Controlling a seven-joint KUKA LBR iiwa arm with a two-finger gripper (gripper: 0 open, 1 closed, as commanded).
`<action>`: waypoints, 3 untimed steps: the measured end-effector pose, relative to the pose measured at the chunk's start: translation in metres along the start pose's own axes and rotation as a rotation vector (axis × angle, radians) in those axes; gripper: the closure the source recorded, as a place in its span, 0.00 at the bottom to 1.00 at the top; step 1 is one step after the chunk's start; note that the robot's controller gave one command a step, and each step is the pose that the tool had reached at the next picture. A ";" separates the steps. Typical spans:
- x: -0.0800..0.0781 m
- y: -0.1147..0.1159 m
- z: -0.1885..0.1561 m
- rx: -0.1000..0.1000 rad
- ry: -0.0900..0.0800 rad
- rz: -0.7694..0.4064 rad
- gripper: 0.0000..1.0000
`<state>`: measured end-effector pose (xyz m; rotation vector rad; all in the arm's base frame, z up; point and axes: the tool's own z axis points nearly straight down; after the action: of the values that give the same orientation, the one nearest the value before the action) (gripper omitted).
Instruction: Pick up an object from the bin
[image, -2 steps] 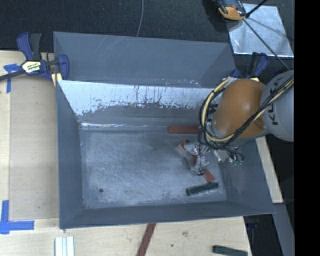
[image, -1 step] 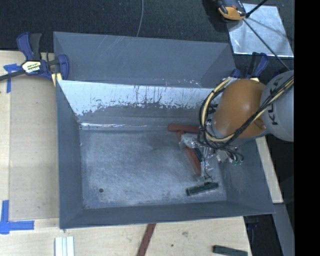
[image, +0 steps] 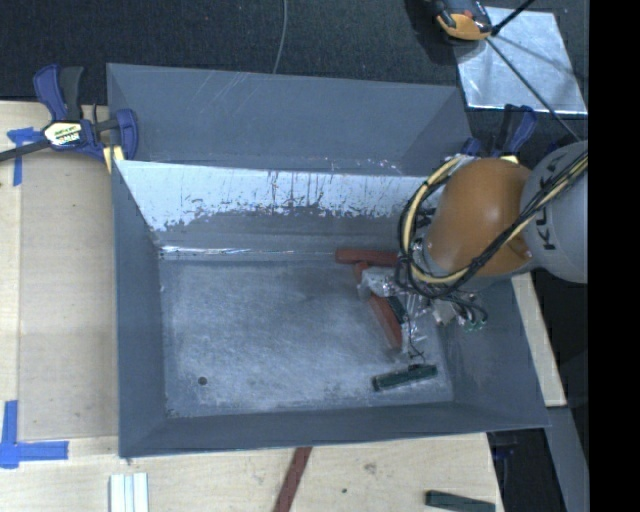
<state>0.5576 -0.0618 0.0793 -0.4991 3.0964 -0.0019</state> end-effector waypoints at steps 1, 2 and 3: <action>-0.002 -0.028 -0.007 -0.004 0.003 -0.200 0.00; 0.016 -0.050 -0.010 0.002 0.002 -0.504 0.00; 0.061 -0.038 0.000 -0.004 0.002 -0.794 1.00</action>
Offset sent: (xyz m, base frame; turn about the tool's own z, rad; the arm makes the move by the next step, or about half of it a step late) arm -0.0241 -0.0458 0.0080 -0.7561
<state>0.5119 -0.1166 0.0786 -1.6591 2.6656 0.0004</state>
